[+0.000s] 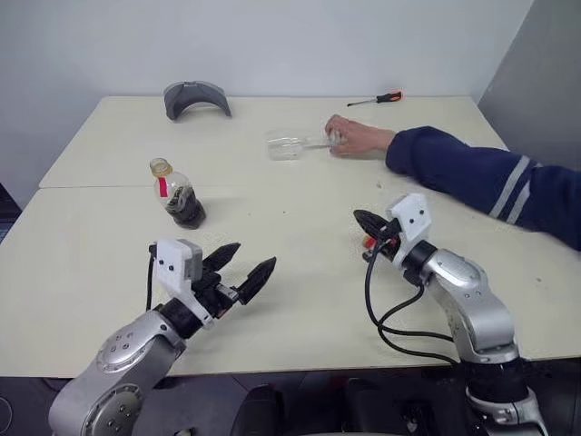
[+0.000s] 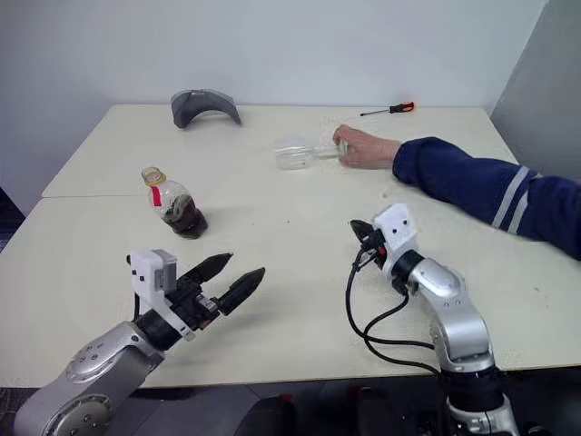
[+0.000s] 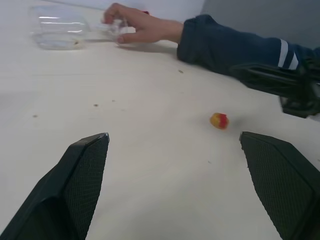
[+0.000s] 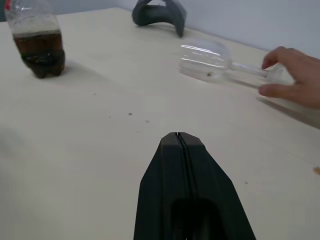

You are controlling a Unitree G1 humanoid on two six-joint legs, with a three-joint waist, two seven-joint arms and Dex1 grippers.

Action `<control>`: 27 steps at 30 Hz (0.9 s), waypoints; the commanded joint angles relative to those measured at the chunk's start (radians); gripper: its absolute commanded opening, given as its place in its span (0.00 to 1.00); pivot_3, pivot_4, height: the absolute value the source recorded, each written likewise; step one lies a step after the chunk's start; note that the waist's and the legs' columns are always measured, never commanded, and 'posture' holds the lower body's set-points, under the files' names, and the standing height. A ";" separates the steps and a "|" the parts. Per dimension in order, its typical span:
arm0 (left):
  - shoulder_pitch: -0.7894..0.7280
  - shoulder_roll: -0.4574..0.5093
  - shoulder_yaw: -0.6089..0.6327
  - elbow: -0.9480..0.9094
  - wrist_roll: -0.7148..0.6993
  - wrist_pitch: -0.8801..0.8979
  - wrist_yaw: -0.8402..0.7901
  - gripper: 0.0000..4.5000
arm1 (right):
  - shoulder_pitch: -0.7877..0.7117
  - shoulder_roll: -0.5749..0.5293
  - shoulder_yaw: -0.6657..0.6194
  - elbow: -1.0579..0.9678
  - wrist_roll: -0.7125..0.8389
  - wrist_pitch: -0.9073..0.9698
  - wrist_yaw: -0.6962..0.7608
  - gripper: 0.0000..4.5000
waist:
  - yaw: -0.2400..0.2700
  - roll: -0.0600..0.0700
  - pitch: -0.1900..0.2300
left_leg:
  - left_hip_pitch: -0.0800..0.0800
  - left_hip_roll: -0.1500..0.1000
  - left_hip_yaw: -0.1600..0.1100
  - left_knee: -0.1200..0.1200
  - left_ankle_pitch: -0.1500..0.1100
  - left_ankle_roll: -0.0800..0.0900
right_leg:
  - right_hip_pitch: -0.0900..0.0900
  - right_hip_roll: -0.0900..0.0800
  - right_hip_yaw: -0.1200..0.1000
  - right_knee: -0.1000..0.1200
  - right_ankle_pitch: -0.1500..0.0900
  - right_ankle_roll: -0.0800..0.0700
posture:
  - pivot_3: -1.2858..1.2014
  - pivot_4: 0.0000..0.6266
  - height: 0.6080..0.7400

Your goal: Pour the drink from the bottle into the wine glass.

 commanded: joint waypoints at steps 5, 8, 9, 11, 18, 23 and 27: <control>0.073 -0.049 -0.002 -0.024 0.090 -0.093 0.012 1.00 | 0.083 0.060 -0.008 -0.140 0.033 0.056 -0.108 0.01 | 0.000 0.000 0.000 | 0.000 0.000 0.001 0.000 0.000 0.000 | 0.000 0.000 0.001 0.000 0.000 0.000 | 0.52 0.24 1.00; 0.085 -0.060 -0.015 -0.025 0.107 -0.106 0.005 1.00 | 0.098 0.070 -0.002 -0.149 0.027 0.062 -0.135 0.01 | 0.000 0.000 0.000 | 0.000 0.000 0.000 0.000 0.000 0.000 | 0.000 0.000 0.000 0.000 0.000 0.000 | 0.52 0.24 1.00; 0.084 -0.061 -0.020 -0.024 0.111 -0.109 0.002 1.00 | 0.099 0.072 0.002 -0.149 0.022 0.060 -0.141 0.01 | 0.000 0.000 0.000 | 0.000 0.000 0.001 0.000 0.000 0.000 | 0.000 0.000 0.000 0.000 0.000 0.000 | 0.52 0.24 1.00; 0.078 -0.061 -0.026 -0.019 0.115 -0.111 -0.006 1.00 | 0.098 0.072 0.011 -0.150 0.016 0.056 -0.151 0.01 | -0.001 0.000 0.000 | 0.000 -0.001 0.001 0.000 0.000 0.000 | 0.000 0.000 0.001 0.000 0.000 0.000 | 0.52 0.24 1.00; 0.032 -0.040 -0.019 -0.005 0.108 -0.087 -0.023 1.00 | 0.089 0.032 0.022 -0.135 -0.009 0.043 -0.157 0.01 | -0.001 0.000 0.000 | 0.000 -0.001 0.000 0.000 0.000 0.000 | 0.000 0.000 0.001 0.000 0.000 0.000 | 0.52 0.24 1.00; -0.002 -0.025 -0.017 -0.028 0.082 -0.046 -0.001 1.00 | 0.088 -0.051 0.041 -0.116 -0.065 0.020 -0.150 0.01 | -0.001 0.000 0.000 | 0.000 -0.001 0.000 0.000 0.000 0.000 | 0.000 0.000 0.000 0.000 0.000 0.000 | 0.52 0.24 1.00; -0.028 -0.011 -0.004 -0.050 0.048 -0.006 0.017 1.00 | 0.049 -0.155 0.081 -0.058 -0.155 -0.042 -0.128 0.08 | -0.001 0.000 0.000 | 0.000 -0.001 0.001 0.000 0.000 0.000 | 0.000 0.000 0.001 0.000 0.000 0.000 | 0.52 0.24 1.00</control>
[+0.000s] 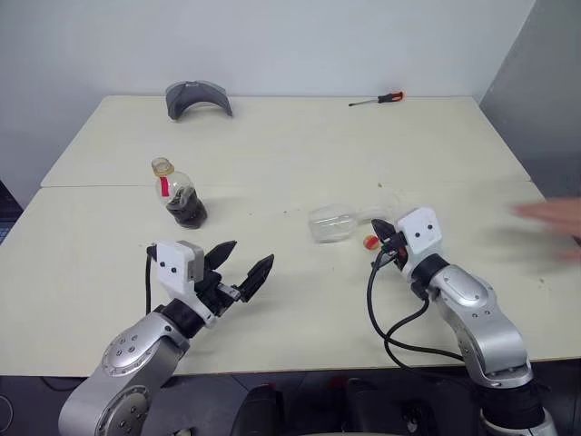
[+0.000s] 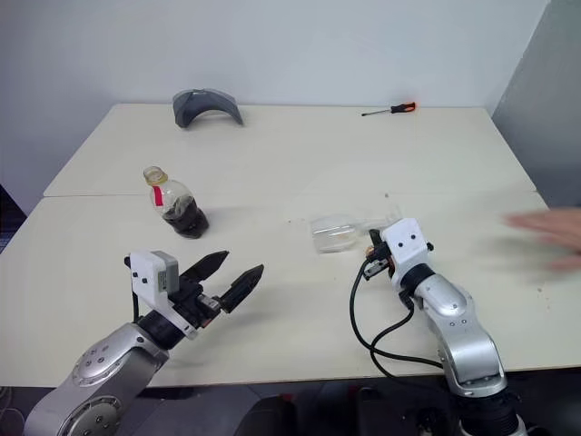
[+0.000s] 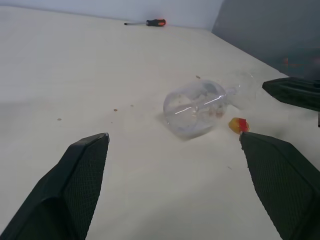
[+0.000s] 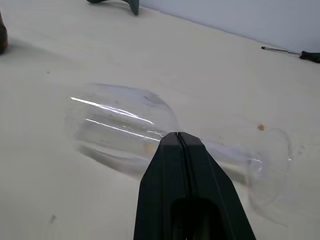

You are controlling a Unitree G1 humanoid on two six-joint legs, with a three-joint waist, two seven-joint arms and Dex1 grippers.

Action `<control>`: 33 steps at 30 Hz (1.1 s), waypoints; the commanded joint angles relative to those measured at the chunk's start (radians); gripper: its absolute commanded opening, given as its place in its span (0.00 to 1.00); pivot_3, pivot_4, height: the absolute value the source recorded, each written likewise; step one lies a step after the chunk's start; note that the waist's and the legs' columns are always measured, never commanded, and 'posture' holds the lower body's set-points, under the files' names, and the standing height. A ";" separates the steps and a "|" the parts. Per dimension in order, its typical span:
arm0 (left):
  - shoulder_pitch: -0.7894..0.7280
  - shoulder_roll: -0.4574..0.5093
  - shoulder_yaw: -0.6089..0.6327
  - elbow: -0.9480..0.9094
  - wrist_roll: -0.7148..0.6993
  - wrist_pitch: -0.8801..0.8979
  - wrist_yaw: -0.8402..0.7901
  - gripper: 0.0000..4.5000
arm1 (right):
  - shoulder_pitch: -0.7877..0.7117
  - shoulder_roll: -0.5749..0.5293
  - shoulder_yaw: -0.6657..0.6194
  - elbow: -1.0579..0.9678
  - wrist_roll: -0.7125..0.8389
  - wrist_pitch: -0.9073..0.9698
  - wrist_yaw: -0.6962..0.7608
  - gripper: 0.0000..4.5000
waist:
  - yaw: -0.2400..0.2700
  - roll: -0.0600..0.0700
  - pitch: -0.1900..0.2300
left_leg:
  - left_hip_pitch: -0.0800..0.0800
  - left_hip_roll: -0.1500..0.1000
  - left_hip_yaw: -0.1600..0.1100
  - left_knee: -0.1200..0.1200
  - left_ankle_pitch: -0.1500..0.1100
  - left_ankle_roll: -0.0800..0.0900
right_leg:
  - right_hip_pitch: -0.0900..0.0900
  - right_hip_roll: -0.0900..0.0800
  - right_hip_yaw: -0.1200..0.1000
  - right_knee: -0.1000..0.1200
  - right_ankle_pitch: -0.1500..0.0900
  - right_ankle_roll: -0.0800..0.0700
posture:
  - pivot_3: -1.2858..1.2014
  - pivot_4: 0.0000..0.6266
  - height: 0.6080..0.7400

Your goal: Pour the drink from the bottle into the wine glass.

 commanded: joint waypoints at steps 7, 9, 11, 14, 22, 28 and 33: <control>-0.063 0.034 0.038 -0.052 -0.077 0.056 0.029 1.00 | -0.151 -0.194 0.135 0.218 -0.235 -0.250 0.064 0.57 | 0.000 0.000 0.000 | 0.000 0.000 0.000 0.000 0.001 -0.001 | 0.000 0.001 0.000 0.000 0.000 0.000 | 0.52 0.24 1.00; -0.069 0.035 0.037 -0.053 -0.079 0.061 0.032 1.00 | -0.172 -0.210 0.151 0.261 -0.267 -0.298 0.067 0.73 | 0.000 0.000 0.000 | 0.000 0.000 0.000 0.000 0.001 -0.001 | 0.000 0.000 0.000 0.000 0.000 0.000 | 0.52 0.24 1.00; -0.067 0.038 0.043 -0.043 -0.078 0.057 0.026 1.00 | -0.206 -0.230 0.170 0.303 -0.309 -0.352 0.075 0.89 | 0.000 0.000 0.000 | 0.000 0.000 0.000 0.000 0.001 -0.002 | 0.000 0.000 0.000 0.000 0.000 0.000 | 0.52 0.24 1.00; -0.054 0.039 0.044 -0.037 -0.071 0.048 0.016 1.00 | -0.240 -0.245 0.187 0.359 -0.349 -0.404 0.087 0.99 | 0.000 0.000 0.000 | 0.000 0.000 0.001 0.000 0.001 -0.003 | 0.000 0.000 0.000 0.000 0.000 0.000 | 0.52 0.24 1.00; -0.028 0.031 0.045 -0.022 -0.050 0.020 -0.009 1.00 | -0.316 -0.261 0.210 0.481 -0.454 -0.496 0.099 0.99 | 0.001 0.000 0.000 | 0.000 0.000 0.001 0.001 0.002 -0.004 | 0.000 0.000 0.001 0.000 0.000 0.000 | 0.52 0.24 1.00; 0.000 0.036 0.058 0.032 -0.024 -0.035 -0.065 1.00 | -0.358 -0.237 0.237 0.584 -0.499 -0.536 0.101 0.99 | 0.001 0.000 0.000 | 0.000 0.001 0.001 0.001 0.002 -0.004 | 0.000 0.000 0.001 0.000 0.000 0.000 | 0.52 0.24 1.00; 0.004 0.034 0.054 0.040 -0.013 -0.050 -0.081 1.00 | -0.403 -0.223 0.250 0.645 -0.540 -0.583 0.088 0.99 | 0.000 0.000 0.000 | 0.000 0.001 0.001 0.001 0.002 -0.004 | 0.000 0.000 0.001 0.000 0.000 0.000 | 0.52 0.24 1.00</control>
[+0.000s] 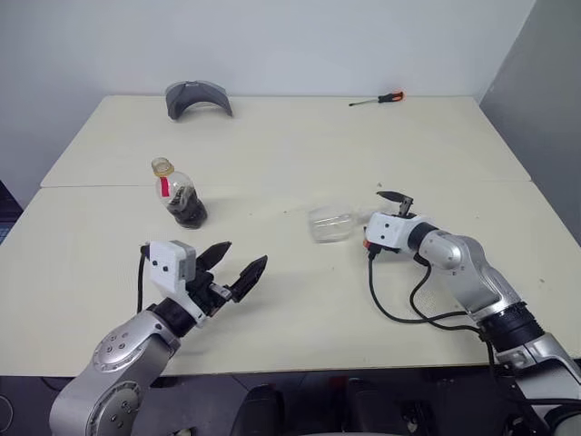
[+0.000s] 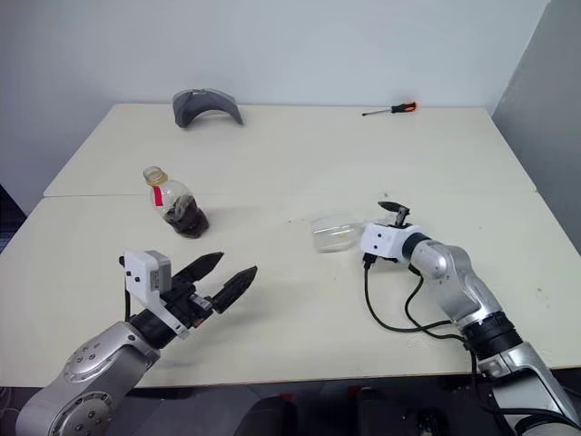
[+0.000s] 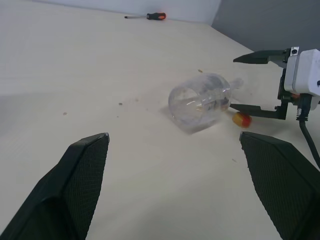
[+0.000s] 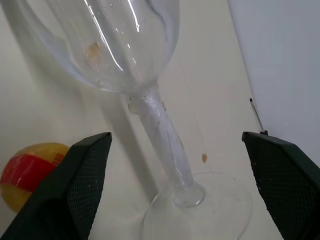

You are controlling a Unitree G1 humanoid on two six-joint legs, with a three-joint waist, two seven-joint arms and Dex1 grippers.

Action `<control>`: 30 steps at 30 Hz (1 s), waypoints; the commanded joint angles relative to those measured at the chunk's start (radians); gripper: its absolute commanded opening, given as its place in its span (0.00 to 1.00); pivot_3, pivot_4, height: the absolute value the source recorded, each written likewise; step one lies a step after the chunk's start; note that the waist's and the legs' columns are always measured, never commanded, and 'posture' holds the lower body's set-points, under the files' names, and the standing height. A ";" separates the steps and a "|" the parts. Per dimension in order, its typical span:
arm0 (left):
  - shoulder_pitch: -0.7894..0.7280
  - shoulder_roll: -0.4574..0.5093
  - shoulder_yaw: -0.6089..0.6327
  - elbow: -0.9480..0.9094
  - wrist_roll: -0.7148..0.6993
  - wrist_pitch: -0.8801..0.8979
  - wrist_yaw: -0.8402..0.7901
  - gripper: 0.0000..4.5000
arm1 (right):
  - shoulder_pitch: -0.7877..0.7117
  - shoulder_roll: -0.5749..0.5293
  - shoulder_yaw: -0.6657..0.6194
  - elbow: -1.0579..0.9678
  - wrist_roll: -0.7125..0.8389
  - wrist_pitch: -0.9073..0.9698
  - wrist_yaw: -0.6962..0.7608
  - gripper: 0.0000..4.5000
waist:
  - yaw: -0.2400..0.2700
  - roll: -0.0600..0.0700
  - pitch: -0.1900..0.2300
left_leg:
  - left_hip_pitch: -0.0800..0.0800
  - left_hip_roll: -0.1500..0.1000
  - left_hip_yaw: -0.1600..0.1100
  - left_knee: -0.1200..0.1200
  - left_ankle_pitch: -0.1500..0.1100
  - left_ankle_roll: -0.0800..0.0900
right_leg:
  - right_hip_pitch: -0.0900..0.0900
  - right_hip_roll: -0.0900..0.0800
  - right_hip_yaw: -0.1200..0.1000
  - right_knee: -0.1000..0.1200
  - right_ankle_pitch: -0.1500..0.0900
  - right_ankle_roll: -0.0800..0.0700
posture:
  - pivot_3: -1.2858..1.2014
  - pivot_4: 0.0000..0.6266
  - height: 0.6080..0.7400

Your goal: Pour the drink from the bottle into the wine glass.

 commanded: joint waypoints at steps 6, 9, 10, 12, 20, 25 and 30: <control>-0.017 0.004 0.009 -0.003 0.007 -0.025 -0.031 1.00 | -0.104 0.013 0.027 0.104 -0.075 -0.089 -0.029 0.99 | -0.001 0.000 0.000 | 0.000 0.000 0.000 0.000 0.000 0.000 | 0.000 0.000 0.000 0.000 0.000 0.000 | 0.52 0.24 1.00; -0.028 0.007 0.011 -0.006 0.001 -0.016 -0.028 1.00 | -0.122 0.012 0.030 0.128 -0.088 -0.108 -0.033 0.99 | 0.000 0.000 0.000 | 0.000 0.000 0.000 0.000 0.000 0.000 | 0.000 0.000 0.000 0.000 0.000 0.000 | 0.52 0.24 1.00; -0.034 0.006 0.010 -0.008 -0.001 -0.011 -0.024 1.00 | -0.129 0.011 0.030 0.137 -0.091 -0.116 -0.033 0.95 | 0.000 0.000 0.000 | 0.000 0.000 0.000 0.000 0.000 0.000 | 0.000 0.000 0.000 0.000 0.000 0.000 | 0.52 0.24 1.00; -0.044 0.004 0.006 -0.015 -0.004 -0.001 -0.016 1.00 | -0.139 0.011 0.029 0.149 -0.091 -0.128 -0.029 0.87 | 0.000 0.000 0.000 | 0.000 0.000 0.000 0.000 0.000 0.000 | 0.000 0.000 0.000 0.000 0.000 0.000 | 0.52 0.24 1.00; -0.072 0.004 -0.004 -0.023 -0.013 0.020 0.001 1.00 | -0.152 0.010 0.024 0.161 -0.107 -0.143 -0.020 0.24 | -0.001 0.000 0.000 | 0.000 0.000 0.000 0.000 0.000 0.000 | 0.000 0.000 0.000 0.000 0.000 0.000 | 0.52 0.24 1.00; -0.096 0.004 -0.009 -0.031 -0.021 0.039 0.012 1.00 | -0.174 0.006 0.031 0.177 -0.138 -0.159 -0.044 0.02 | -0.001 0.000 0.000 | 0.000 0.000 0.000 0.000 0.000 0.000 | 0.000 0.000 0.000 0.000 0.000 0.000 | 0.52 0.24 1.00; -0.102 -0.002 -0.018 -0.044 -0.029 0.052 0.025 1.00 | -0.201 0.022 0.031 0.206 -0.161 -0.174 -0.083 0.02 | -0.001 0.000 0.000 | 0.000 0.000 0.000 0.000 0.000 0.000 | 0.000 0.000 0.000 0.000 0.000 0.000 | 0.52 0.24 1.00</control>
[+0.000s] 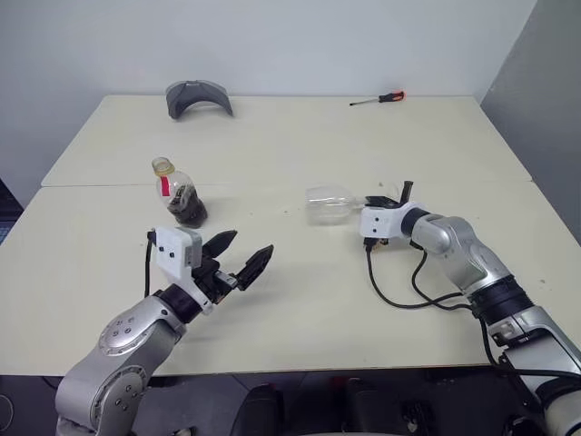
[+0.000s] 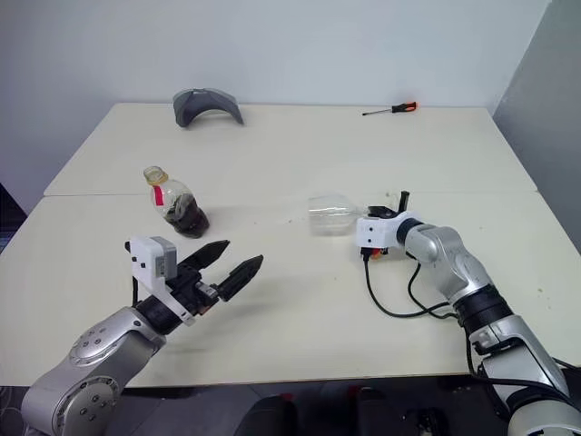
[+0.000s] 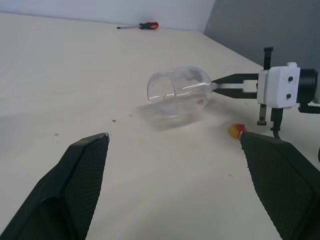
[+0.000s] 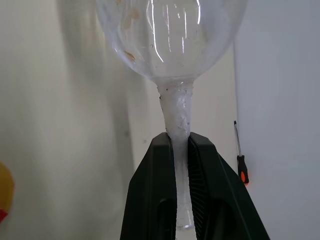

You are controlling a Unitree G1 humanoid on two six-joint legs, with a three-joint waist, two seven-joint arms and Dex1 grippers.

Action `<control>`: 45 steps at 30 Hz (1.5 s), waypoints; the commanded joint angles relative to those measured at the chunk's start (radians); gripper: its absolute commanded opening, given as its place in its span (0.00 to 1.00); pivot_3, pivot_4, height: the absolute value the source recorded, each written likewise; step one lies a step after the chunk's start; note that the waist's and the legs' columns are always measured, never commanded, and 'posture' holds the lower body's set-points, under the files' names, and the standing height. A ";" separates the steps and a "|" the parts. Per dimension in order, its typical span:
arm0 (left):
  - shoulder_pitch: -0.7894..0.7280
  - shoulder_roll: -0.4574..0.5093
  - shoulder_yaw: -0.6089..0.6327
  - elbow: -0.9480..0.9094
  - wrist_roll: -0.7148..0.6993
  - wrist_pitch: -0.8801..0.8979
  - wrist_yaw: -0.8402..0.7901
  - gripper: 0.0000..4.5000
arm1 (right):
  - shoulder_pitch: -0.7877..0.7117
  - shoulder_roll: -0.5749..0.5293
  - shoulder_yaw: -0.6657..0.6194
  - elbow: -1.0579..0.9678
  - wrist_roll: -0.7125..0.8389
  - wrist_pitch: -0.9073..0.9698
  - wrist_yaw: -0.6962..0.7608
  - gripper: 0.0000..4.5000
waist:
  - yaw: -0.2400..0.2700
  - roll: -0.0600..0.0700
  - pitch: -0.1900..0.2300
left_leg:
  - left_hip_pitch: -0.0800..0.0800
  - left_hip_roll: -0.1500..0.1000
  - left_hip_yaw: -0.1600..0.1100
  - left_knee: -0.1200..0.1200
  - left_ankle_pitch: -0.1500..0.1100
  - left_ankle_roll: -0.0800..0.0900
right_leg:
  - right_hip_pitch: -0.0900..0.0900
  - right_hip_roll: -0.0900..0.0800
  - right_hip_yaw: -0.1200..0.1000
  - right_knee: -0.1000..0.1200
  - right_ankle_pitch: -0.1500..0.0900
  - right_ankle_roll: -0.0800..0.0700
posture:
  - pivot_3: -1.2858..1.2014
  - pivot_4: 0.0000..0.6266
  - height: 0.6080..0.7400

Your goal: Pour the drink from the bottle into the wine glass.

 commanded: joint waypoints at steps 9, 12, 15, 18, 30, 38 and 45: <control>0.099 -0.011 0.084 -0.084 -0.016 0.008 0.079 1.00 | -0.150 0.467 -0.244 0.097 0.474 0.116 -0.022 0.02 | -0.023 0.000 0.000 | 0.002 0.003 0.000 -0.002 0.000 0.000 | -0.001 0.003 0.001 0.001 0.000 -0.001 | 0.52 0.24 1.00; 0.148 -0.024 0.119 -0.118 -0.037 0.012 0.119 1.00 | -0.172 0.566 -0.290 0.149 0.573 0.157 -0.004 0.02 | -0.005 0.000 0.000 | 0.001 0.003 0.000 -0.002 0.000 0.000 | -0.001 0.001 -0.001 0.000 0.000 -0.001 | 0.52 0.24 1.00; 0.181 -0.031 0.144 -0.155 -0.037 0.005 0.151 1.00 | -0.199 0.630 -0.313 0.189 0.631 0.166 -0.010 0.02 | 0.011 -0.001 -0.001 | 0.000 -0.001 -0.001 0.001 -0.001 0.001 | 0.000 -0.003 -0.002 0.000 0.000 0.000 | 0.52 0.24 1.00; 0.227 -0.045 0.172 -0.188 -0.022 0.005 0.200 1.00 | -0.233 0.714 -0.364 0.258 0.711 0.189 -0.030 0.02 | 0.010 -0.001 -0.001 | 0.000 -0.001 0.000 0.001 -0.002 0.003 | 0.000 -0.003 -0.001 0.000 0.001 0.000 | 0.52 0.24 1.00; 0.212 -0.069 0.110 -0.243 -0.028 0.017 0.283 1.00 | -0.133 0.724 -0.336 0.471 0.699 0.121 -0.052 0.02 | 0.000 -0.001 -0.001 | 0.000 0.000 -0.001 0.000 -0.001 0.002 | 0.000 -0.001 -0.001 0.001 0.000 0.000 | 0.52 0.24 1.00; 0.159 -0.056 0.086 -0.228 -0.044 0.044 0.297 1.00 | 0.008 0.620 -0.281 0.203 0.661 0.289 -0.032 0.02 | 0.002 -0.001 -0.004 | 0.001 0.000 -0.001 0.000 -0.002 0.003 | 0.001 -0.001 -0.002 0.001 0.000 0.000 | 0.52 0.24 1.00; 0.124 -0.053 0.065 -0.199 -0.035 0.041 0.284 1.00 | 0.114 0.529 -0.222 -0.071 0.653 0.430 0.005 0.02 | 0.014 -0.001 -0.004 | 0.001 -0.001 -0.001 0.000 -0.002 0.003 | 0.002 -0.001 -0.001 0.000 0.000 0.000 | 0.52 0.24 1.00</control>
